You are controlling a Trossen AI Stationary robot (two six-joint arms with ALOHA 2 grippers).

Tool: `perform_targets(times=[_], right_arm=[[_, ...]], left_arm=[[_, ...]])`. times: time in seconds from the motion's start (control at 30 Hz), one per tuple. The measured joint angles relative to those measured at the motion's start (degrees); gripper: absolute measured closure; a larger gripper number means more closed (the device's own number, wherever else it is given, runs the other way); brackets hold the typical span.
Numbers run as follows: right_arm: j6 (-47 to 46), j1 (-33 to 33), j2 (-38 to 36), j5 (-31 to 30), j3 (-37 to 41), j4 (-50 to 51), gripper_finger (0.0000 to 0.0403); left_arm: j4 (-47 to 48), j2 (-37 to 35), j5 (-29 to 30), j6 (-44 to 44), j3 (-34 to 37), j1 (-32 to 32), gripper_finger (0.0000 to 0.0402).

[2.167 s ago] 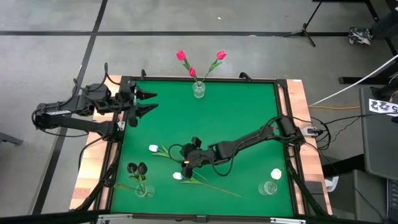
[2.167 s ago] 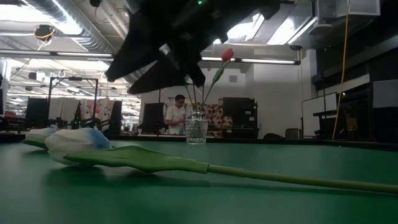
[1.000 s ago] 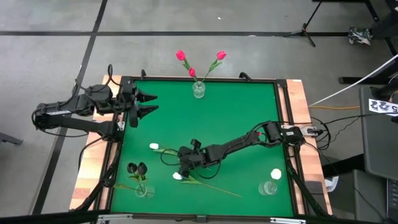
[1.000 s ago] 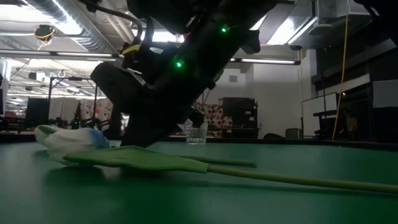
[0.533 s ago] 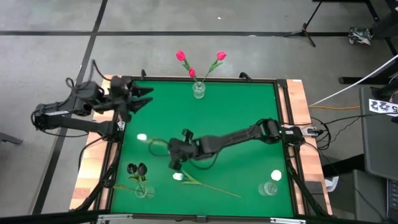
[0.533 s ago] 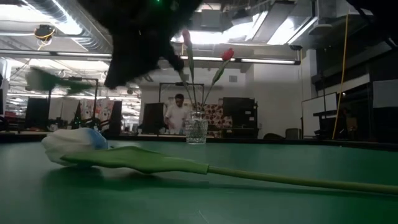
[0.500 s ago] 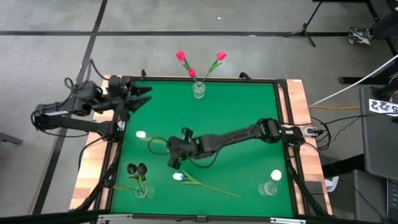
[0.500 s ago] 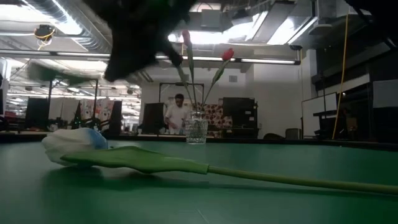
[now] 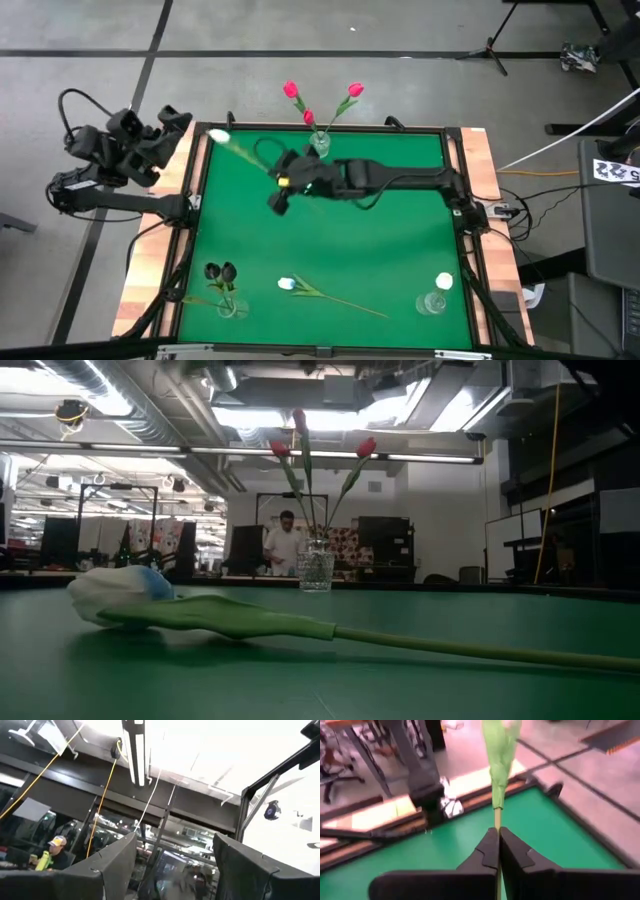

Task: Sort flowers into vase by color
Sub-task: Put the top white flower into the bottom right transparent vase

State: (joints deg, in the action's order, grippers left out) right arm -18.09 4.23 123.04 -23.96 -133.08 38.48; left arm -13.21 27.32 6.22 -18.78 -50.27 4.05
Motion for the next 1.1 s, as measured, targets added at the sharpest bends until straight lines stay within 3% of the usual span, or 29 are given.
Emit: perform_targets(times=[0.13,0.27,0.63,0.97,1.1], right_arm=[[1.2,-0.7,-3.6,0.0,0.1,-4.0,0.0401],[3.8,-0.4,-7.0,0.0,0.0,-9.6,0.0401],[5.6,-0.5,-8.9,-0.6,0.0,-11.2,0.0401],[11.4,0.0,-10.8,-6.2,0.1,-12.8,0.04],[12.6,0.6,-11.6,-5.8,0.1,-13.8,0.04]], left_arm=[[2.2,0.7,0.0,0.3,-0.1,0.0,0.0143],[4.3,5.9,-0.1,-1.9,0.1,0.0,0.0143],[-6.1,18.7,-3.3,-0.8,0.1,-0.1,0.0143],[-5.5,19.5,-3.3,0.1,0.1,-0.1,0.0143],[-5.5,19.9,-2.4,0.1,0.1,0.0,0.0143]])
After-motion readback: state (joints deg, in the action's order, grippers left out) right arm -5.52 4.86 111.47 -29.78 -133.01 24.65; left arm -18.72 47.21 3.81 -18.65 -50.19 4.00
